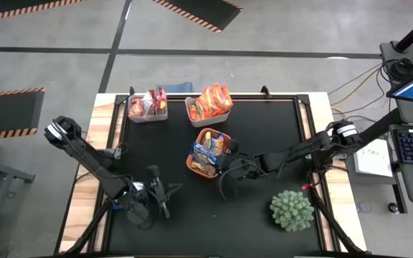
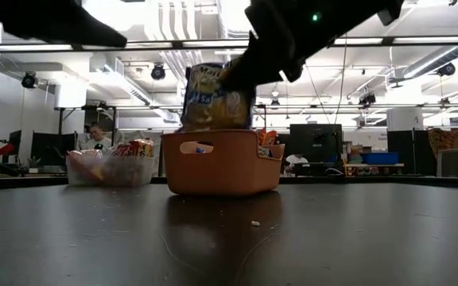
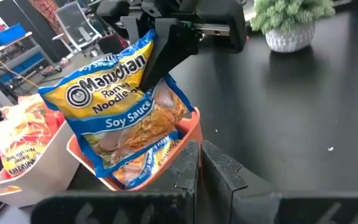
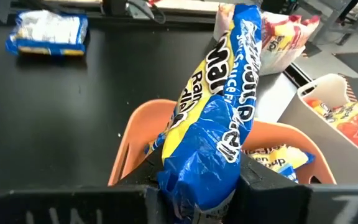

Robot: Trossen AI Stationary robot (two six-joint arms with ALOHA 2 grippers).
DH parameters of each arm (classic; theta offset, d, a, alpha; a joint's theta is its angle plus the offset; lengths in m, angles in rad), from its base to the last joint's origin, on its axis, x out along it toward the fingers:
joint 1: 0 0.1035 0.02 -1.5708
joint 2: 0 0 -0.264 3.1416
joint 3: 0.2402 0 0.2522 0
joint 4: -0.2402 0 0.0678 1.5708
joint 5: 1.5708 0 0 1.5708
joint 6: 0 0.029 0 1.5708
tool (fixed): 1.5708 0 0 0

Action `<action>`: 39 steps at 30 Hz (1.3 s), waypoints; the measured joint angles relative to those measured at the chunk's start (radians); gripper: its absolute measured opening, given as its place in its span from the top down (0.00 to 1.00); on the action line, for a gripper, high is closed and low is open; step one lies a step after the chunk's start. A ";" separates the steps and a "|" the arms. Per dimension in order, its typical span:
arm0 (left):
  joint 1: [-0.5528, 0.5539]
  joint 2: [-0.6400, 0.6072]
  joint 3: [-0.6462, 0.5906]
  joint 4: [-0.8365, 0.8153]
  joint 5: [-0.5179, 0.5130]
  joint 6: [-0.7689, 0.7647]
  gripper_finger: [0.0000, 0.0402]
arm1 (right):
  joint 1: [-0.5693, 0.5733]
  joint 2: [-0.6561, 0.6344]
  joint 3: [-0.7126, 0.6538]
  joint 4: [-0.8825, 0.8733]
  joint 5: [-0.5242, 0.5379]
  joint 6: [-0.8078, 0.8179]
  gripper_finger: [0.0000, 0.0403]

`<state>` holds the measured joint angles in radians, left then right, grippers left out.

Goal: Sort Maruchan noodles
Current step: Put the blue bag into the orange bin

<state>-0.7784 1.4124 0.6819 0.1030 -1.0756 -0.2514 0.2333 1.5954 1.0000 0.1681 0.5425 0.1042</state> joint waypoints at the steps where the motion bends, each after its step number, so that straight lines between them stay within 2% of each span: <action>1: 0.000 0.010 0.000 0.000 0.002 -0.006 1.00 | -0.002 0.006 0.000 -0.002 0.000 0.000 0.83; 13: 0.009 0.035 0.000 0.009 0.002 -0.024 1.00 | -0.007 0.041 0.000 0.000 -0.001 0.007 0.83; 18: 0.024 0.035 0.000 0.009 0.002 -0.024 1.00 | -0.011 0.043 0.000 0.000 -0.093 -0.027 0.83; 22: 0.027 0.034 0.000 0.014 0.002 -0.024 1.00 | -0.013 0.043 0.000 -0.003 -0.096 -0.037 0.83; 35: 0.027 0.034 0.000 0.017 0.002 -0.024 1.00 | -0.011 0.043 0.000 -0.002 -0.096 -0.030 0.63; 39: 0.027 0.034 0.000 0.020 0.002 -0.024 1.00 | -0.011 0.043 0.000 -0.002 -0.088 -0.034 0.60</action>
<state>-0.7509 1.4467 0.6819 0.1226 -1.0740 -0.2756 0.2218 1.6382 1.0000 0.1661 0.4543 0.0700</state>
